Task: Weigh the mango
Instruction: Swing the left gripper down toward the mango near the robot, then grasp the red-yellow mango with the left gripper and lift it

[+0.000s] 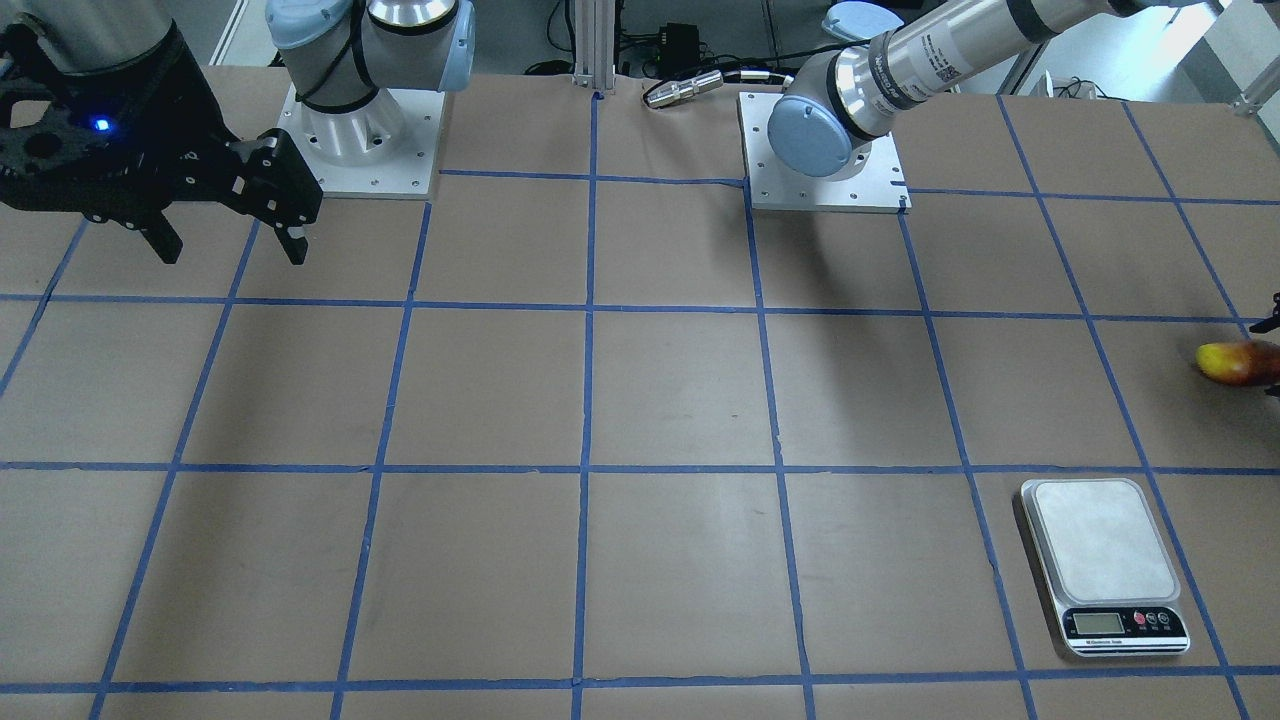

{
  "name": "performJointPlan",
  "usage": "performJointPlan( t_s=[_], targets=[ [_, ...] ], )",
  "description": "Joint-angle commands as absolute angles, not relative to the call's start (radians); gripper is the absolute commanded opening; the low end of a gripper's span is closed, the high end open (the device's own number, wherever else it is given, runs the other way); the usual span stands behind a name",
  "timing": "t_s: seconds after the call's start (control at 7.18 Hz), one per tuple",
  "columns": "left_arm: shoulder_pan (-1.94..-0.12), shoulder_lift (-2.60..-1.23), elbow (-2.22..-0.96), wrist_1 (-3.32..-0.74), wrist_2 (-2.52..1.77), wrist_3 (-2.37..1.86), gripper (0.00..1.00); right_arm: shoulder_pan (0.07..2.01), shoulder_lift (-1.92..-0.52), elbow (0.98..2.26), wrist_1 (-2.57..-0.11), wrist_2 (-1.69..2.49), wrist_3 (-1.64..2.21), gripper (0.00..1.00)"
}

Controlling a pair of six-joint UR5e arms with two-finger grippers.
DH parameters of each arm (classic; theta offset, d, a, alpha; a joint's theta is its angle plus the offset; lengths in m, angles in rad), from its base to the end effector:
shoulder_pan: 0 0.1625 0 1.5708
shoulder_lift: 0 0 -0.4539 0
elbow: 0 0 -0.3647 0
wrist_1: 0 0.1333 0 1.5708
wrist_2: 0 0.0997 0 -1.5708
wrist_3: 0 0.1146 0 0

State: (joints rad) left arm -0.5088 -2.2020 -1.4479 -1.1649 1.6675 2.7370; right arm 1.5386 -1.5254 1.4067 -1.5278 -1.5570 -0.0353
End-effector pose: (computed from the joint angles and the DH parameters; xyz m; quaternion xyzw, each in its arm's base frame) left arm 0.5290 -0.4351 0.2278 -0.7428 -0.6658 -0.0292 0.0640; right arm 0.1190 -0.4949 0.5524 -0.0018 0.9993 -0.0381 0.0056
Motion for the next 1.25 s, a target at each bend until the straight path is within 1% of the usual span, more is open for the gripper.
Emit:
performJointPlan(
  t_s=[0.0, 0.14, 0.28, 0.42, 0.56, 0.7, 0.97, 1.11],
  targets=[
    [-0.499, -2.23, -1.45, -1.164, 1.669, 2.743, 1.0, 1.539, -1.525, 1.407, -1.528, -1.555, -0.035, 1.0],
    [-0.496, -2.236, -1.448, -1.164, 1.667, 2.743, 1.0, 1.539, -1.525, 1.407, -1.528, -1.557, -0.035, 1.0],
    [-0.494, -2.237, -1.447, -1.164, 1.667, 2.744, 0.87, 1.539, -1.526, 1.407, -1.528, -1.557, -0.035, 1.0],
    [-0.494, -2.234, -1.445, -1.164, 1.666, 2.747, 0.45, 1.539, -1.526, 1.407, -1.528, -1.557, -0.035, 1.0],
    [-0.494, -2.233, -1.447, -1.166, 1.666, 2.747, 0.07, 1.539, -1.525, 1.407, -1.528, -1.557, -0.035, 1.0],
    [-0.494, -2.22, -1.448, -1.179, 1.667, 2.746, 0.0, 1.539, -1.526, 1.407, -1.528, -1.557, -0.035, 1.0],
    [-0.518, -2.186, -1.43, -1.204, 1.663, 2.734, 0.0, 1.537, -1.525, 1.407, -1.528, -1.557, -0.035, 1.0],
    [-0.584, -2.16, -1.416, -1.225, 1.655, 2.715, 0.0, 1.539, -1.525, 1.407, -1.528, -1.557, -0.035, 1.0]
  ],
)
